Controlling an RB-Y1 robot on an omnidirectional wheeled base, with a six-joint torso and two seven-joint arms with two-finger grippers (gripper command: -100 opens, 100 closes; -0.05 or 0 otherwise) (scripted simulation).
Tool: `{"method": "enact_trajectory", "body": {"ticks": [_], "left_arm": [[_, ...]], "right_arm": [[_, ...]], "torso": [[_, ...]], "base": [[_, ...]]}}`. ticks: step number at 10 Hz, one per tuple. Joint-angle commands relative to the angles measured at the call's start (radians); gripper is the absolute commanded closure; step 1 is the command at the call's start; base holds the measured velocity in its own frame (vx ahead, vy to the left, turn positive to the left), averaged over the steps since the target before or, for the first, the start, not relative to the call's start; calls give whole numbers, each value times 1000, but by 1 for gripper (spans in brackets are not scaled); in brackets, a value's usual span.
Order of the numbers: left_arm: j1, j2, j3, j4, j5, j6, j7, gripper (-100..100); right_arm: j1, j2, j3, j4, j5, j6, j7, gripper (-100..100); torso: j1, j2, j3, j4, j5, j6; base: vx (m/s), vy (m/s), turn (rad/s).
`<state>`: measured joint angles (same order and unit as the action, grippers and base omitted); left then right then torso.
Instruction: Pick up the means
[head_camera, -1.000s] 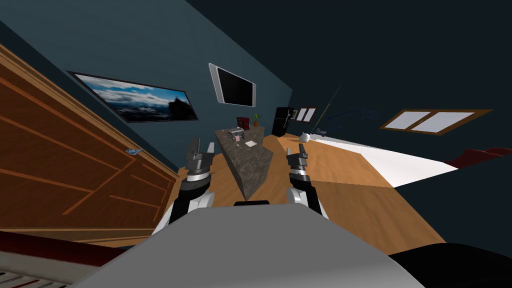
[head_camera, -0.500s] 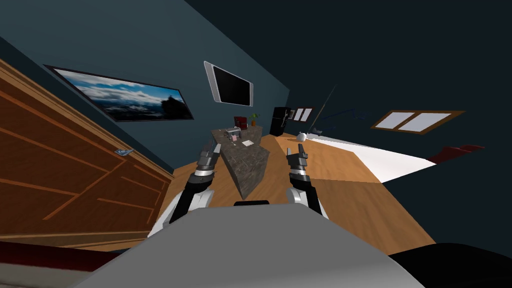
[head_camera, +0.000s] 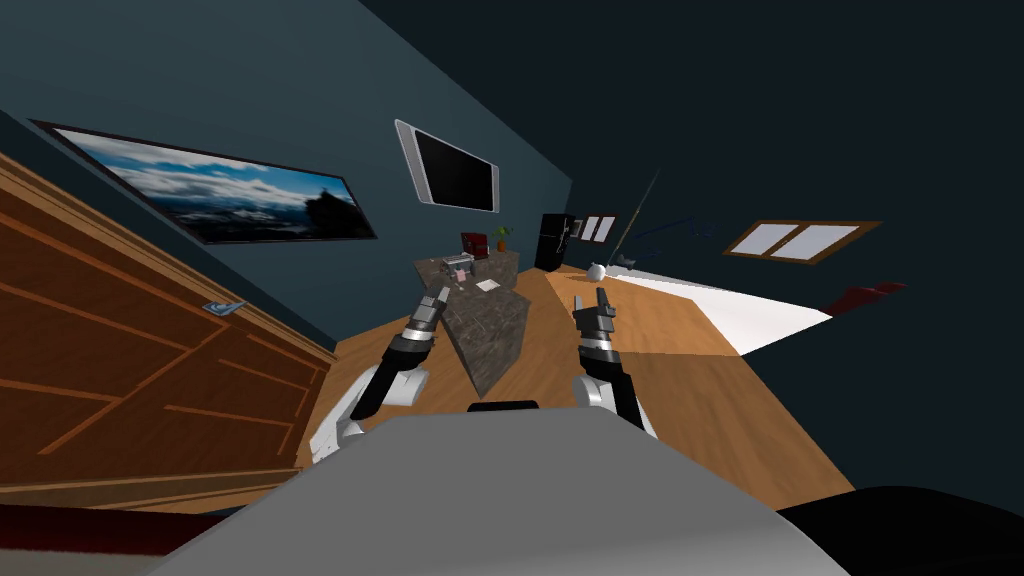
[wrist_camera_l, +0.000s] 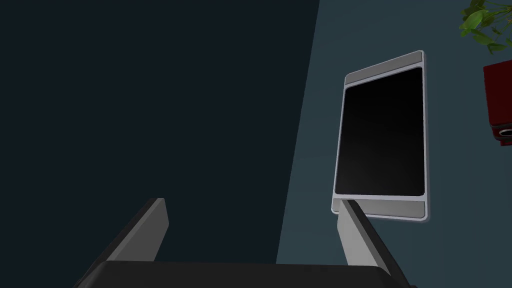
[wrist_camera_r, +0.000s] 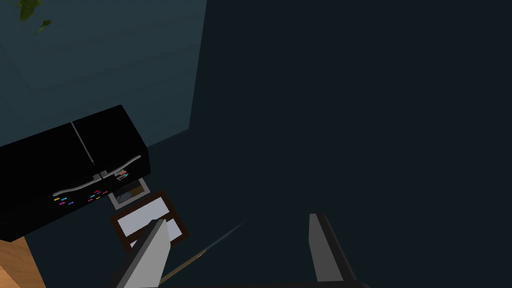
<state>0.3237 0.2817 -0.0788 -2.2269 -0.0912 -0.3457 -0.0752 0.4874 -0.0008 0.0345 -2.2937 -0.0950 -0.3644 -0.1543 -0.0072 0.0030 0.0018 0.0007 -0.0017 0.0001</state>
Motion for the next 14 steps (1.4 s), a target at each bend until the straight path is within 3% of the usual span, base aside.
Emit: {"method": "enact_trajectory", "body": {"ticks": [1,4,6,9,11,14], "left_arm": [[-40,41,4,34,6,50,-28,-100],[-68,64,4,52,9,101,-46,-100],[-125,107,3,92,15,163,-83,-100],[-152,128,3,114,19,223,-101,-100],[-204,167,2,162,28,291,-138,-100],[-228,187,1,189,34,357,-156,-100]], "right_arm": [[0,0,0,0,0,0,0,0],[0,0,0,0,0,0,0,0],[0,0,0,0,0,0,0,0],[0,0,0,0,0,0,0,0],[0,0,0,0,0,0,0,0],[0,0,0,0,0,0,0,0]], "torso": [[0,0,0,0,0,0],[0,-1,-1,0,0,0],[2,-1,-1,0,1,0],[1,-2,-1,0,0,0],[3,-2,-1,0,1,0],[2,-1,-1,0,0,0]], "base": [[-63,-146,-100],[-28,-97,-32],[-36,-100,-76],[-17,-83,-38],[-17,-95,-75],[-13,-78,-25]]}}
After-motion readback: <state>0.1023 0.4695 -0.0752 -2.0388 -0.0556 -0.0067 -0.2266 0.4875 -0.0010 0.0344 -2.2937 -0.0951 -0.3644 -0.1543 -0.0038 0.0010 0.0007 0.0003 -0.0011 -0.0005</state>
